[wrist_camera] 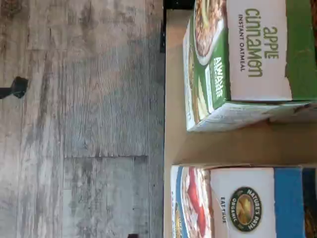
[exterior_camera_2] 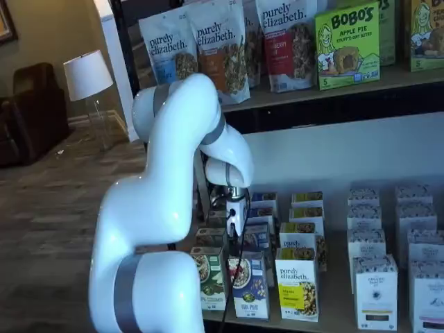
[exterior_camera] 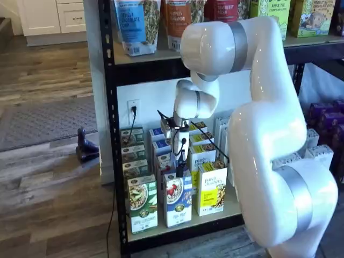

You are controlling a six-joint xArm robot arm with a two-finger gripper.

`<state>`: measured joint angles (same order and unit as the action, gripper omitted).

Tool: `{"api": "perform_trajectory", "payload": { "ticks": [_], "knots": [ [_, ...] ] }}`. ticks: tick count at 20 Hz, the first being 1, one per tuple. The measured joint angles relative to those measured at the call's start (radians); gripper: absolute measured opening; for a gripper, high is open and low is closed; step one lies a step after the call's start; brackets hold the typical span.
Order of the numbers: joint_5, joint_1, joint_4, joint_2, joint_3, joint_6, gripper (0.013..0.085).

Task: Pick up the blue and white box that is on the bottom shelf, the second box from the left

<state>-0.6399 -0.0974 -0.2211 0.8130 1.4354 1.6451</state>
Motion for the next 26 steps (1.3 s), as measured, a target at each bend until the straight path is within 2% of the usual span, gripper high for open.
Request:
{"api": "perform_trajectory", "payload": {
  "ticks": [4, 13, 26],
  "knots": [
    [-0.087, 0.002, 0.042, 0.012, 0.051, -0.037, 0.0850],
    [-0.096, 0.003, 0.060, 0.032, 0.077, -0.052, 0.0850],
    [-0.078, 0.006, 0.088, 0.141, 0.176, -0.069, 0.0850]
  ]
}}
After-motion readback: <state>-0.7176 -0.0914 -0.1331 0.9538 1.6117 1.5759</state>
